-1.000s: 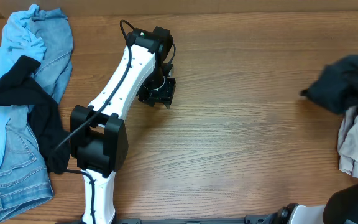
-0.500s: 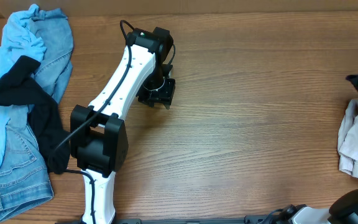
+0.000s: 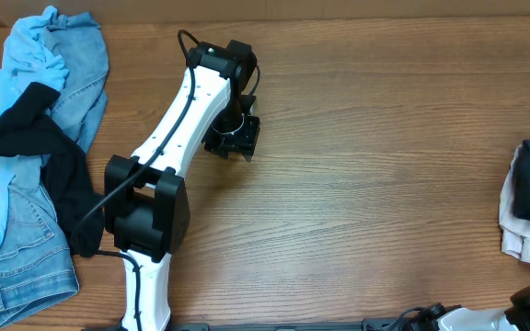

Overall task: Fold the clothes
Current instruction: 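Carry the folded shirt right and drop it onto the beige garment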

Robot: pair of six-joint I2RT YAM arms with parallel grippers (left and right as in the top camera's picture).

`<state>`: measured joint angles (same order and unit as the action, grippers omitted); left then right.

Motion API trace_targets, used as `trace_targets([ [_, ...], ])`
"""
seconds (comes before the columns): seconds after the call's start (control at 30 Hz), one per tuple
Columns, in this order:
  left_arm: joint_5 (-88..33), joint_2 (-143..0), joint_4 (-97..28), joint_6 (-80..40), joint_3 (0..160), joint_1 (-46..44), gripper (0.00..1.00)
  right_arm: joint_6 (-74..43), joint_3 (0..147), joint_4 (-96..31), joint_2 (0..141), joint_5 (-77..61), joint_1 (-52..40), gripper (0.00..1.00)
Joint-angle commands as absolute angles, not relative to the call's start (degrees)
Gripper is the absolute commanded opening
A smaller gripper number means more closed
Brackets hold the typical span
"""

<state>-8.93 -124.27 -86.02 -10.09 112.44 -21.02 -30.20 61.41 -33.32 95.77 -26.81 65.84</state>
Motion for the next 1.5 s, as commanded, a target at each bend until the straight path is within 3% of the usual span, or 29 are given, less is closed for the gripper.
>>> trace_targets([
  [0.0, -9.0, -122.9, -86.3, -9.0, 112.9, -21.4, 0.52, -30.3, 58.2, -33.4, 95.6, -27.4, 67.3, 0.04],
  [0.07, -9.0, -122.9, -86.4, -9.0, 112.9, -21.4, 0.52, -30.3, 58.2, -33.6, 95.6, -29.8, 67.5, 0.05],
  [0.17, -8.9, -122.9, -86.3, -9.0, 112.9, -21.4, 0.53, -30.4, 58.2, -34.8, 95.5, -39.6, 67.5, 0.19],
  [0.23, -8.8, -122.9, -85.8, -9.0, 112.9, -21.4, 0.56, -34.8, 58.7, -35.0, 93.2, -42.1, 67.5, 0.23],
  [0.33, -8.8, -122.9, -85.9, -9.0, 112.9, -21.4, 0.56, -37.3, 61.1, -37.9, 87.2, -35.0, 67.6, 0.33],
  [0.43, -8.8, -122.9, -85.8, -9.0, 112.9, -21.4, 0.56, -37.6, 61.2, -41.4, 84.5, -29.3, 67.6, 0.35],
  [0.57, -8.4, -122.9, -85.8, -8.8, 112.9, -21.4, 0.56, -37.5, 61.2, -46.4, 84.5, -24.6, 67.7, 0.46],
  [0.67, -8.4, -122.9, -85.8, -8.8, 112.9, -21.4, 0.56, -34.9, 61.3, -45.7, 84.5, -31.2, 68.1, 0.45],
  [0.7, -8.4, -122.9, -85.6, -8.8, 112.9, -21.4, 0.56, -29.8, 61.7, -41.3, 84.5, -42.2, 68.1, 0.40],
  [0.77, -8.4, -122.9, -85.4, -8.8, 112.9, -21.4, 0.56, -24.2, 62.3, -32.5, 84.5, -56.4, 67.0, 0.20],
  [0.87, -8.4, -122.9, -85.5, -8.8, 112.9, -21.4, 0.56, -22.0, 62.3, -25.7, 85.0, -57.9, 64.5, 0.06],
  [1.03, -8.6, -122.9, -85.7, -9.0, 112.9, -21.4, 0.56, -16.8, 62.2, -24.0, 95.6, -48.6, 60.6, 0.07],
  [1.17, -8.6, -122.9, -86.8, -9.0, 112.9, -21.4, 0.56, -15.5, 62.2, -23.5, 107.6, -43.6, 63.2, 0.10],
  [1.3, -8.6, -122.9, -86.8, -9.0, 112.9, -21.4, 0.56, -14.8, 62.2, -23.9, 110.1, -43.8, 65.3, 0.16],
  [1.47, -8.4, -122.9, -86.6, -8.8, 113.0, -21.4, 0.57, -15.0, 65.3, -21.7, 108.0, -64.3, 64.6, 0.31],
])
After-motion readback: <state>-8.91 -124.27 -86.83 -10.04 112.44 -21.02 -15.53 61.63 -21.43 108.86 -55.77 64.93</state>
